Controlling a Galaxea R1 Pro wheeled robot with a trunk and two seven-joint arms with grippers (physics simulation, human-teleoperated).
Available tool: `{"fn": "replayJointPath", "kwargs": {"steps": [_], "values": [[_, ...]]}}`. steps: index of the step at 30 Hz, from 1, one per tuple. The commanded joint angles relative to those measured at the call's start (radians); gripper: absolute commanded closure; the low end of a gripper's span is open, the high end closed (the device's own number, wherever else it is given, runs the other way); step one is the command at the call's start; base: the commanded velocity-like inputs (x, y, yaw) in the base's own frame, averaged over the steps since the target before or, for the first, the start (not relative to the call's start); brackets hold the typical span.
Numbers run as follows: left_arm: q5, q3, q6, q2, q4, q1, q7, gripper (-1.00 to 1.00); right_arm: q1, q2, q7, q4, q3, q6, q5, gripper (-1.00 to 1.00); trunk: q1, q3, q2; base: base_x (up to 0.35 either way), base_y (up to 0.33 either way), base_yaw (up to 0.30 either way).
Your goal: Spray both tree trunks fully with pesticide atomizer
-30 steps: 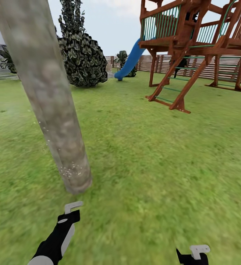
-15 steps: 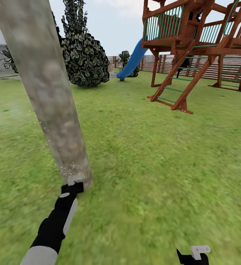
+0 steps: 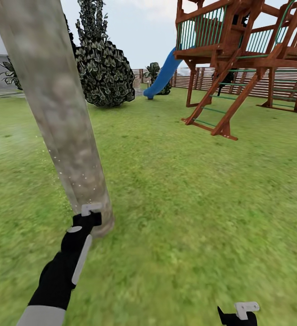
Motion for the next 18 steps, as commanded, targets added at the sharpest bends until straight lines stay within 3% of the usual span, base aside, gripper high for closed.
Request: {"fn": "replayJointPath", "kwargs": {"steps": [1, 4, 7, 9, 11, 13, 18], "values": [[0.002, 0.003, 0.024, 0.003, -0.027, 0.001, 0.000, 1.00, 0.000, 0.000, 0.000, 0.000, 0.000, 0.000, 0.000, -1.00, 0.000, 0.000, 0.000, 0.000, 0.000, 0.000], [0.000, 0.014, 0.042, 0.009, -0.045, 0.001, 0.000, 1.00, 0.000, 0.000, 0.000, 0.000, 0.000, 0.000, 0.000, -1.00, 0.000, 0.000, 0.000, -0.200, 0.101, 0.000], [0.002, 0.051, 0.045, 0.008, -0.048, 0.001, 0.000, 1.00, 0.000, 0.000, -0.001, 0.000, 0.000, 0.000, 0.000, -1.00, 0.000, 0.000, 0.000, -0.104, 0.076, 0.000], [0.002, 0.042, 0.045, -0.002, -0.051, -0.001, 0.001, 1.00, 0.000, 0.000, 0.000, 0.000, 0.000, 0.000, 0.000, -1.00, 0.000, 0.000, 0.000, -0.009, 0.007, 0.000], [0.002, 0.004, 0.046, -0.009, -0.062, -0.007, 0.003, 1.00, 0.000, 0.001, 0.000, 0.000, 0.000, 0.000, 0.001, -1.00, 0.000, 0.000, 0.000, -0.001, 0.001, 0.000], [0.002, 0.007, 0.050, -0.010, -0.087, -0.010, 0.003, 1.00, 0.000, 0.001, 0.000, 0.000, 0.000, 0.000, 0.001, -1.00, 0.000, 0.000, 0.000, 0.000, 0.000, 0.000], [0.003, 0.112, 0.090, 0.002, -0.141, -0.011, -0.004, 1.00, 0.000, 0.001, 0.000, 0.000, 0.000, 0.000, 0.001, -1.00, 0.000, 0.000, 0.000, 0.000, 0.000, 0.000]]}}
